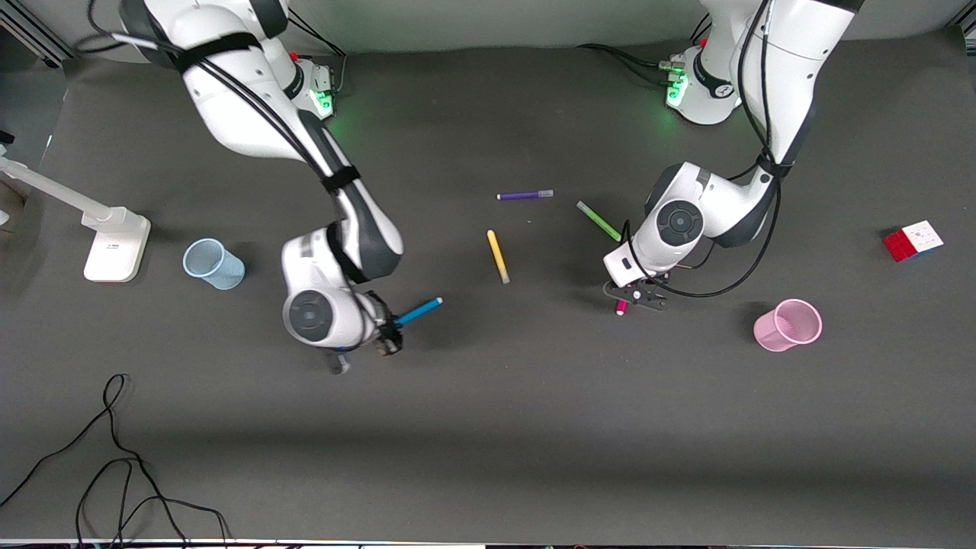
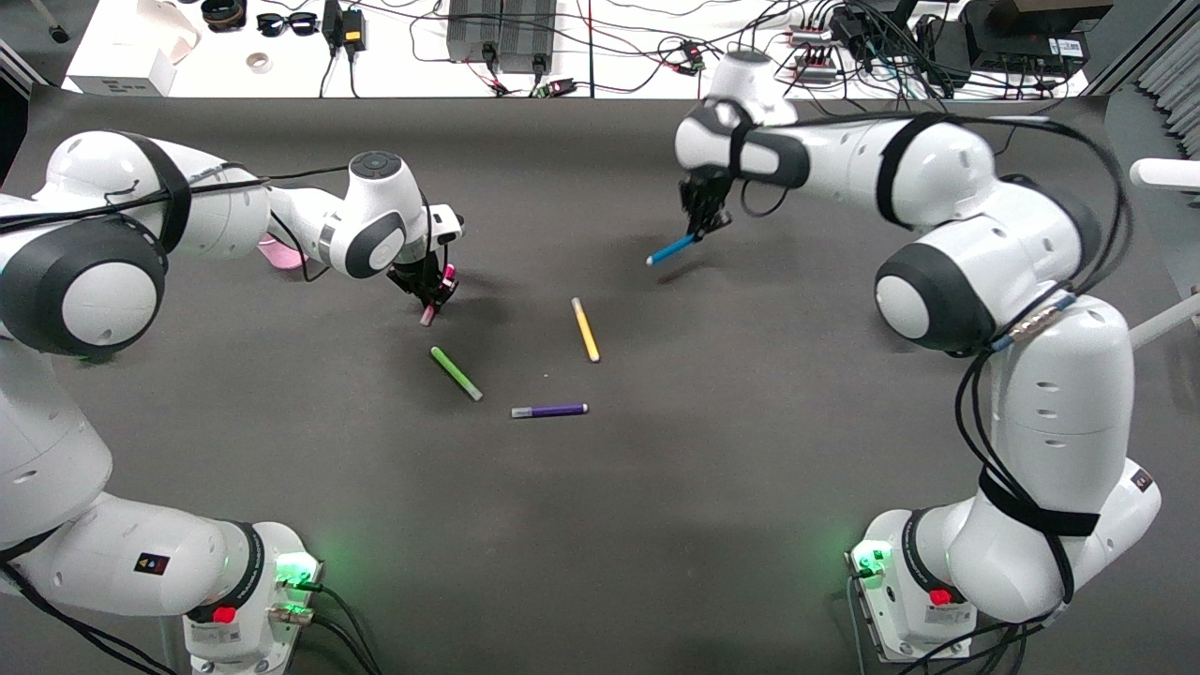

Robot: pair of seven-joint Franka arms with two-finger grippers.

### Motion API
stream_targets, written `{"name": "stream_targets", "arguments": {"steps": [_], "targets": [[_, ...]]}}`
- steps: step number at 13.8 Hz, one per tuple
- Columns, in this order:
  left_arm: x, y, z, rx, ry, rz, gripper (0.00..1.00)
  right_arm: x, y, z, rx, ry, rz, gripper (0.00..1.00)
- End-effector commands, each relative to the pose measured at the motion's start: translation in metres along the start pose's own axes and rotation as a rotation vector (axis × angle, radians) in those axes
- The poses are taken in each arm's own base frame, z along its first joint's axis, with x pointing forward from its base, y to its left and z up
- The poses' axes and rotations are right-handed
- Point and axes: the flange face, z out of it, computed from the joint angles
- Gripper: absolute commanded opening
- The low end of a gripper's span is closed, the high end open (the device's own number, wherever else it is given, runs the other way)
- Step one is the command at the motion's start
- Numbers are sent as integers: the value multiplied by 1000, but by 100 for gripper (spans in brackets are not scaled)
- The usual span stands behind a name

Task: Place pink and blue markers in matching cups
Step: 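Carry the blue marker to the clear cup while the left gripper carries pink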

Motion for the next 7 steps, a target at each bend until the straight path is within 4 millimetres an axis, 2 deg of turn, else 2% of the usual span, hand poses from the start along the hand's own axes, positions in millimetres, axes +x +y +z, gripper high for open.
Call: {"name": "stream_targets", "arguments": {"steps": [1,3,5,6,7], "targets": [[7,0,-13,13,10,-39,11,13,10,-74,-4,-1,25,0],[24,-6,-44,32,-26,-55,6,26,18,-132,-43,7,-7,0],[46,-23,-86,44,-79,-94,3,51,31,-171,-59,28,-42,0],[54,-35,-111,22,-96,-136,3,70,40,-189,-59,61,-52,0],[56,-42,-142,-13,-112,-172,3,80,51,-206,-65,97,-96,0]]}}
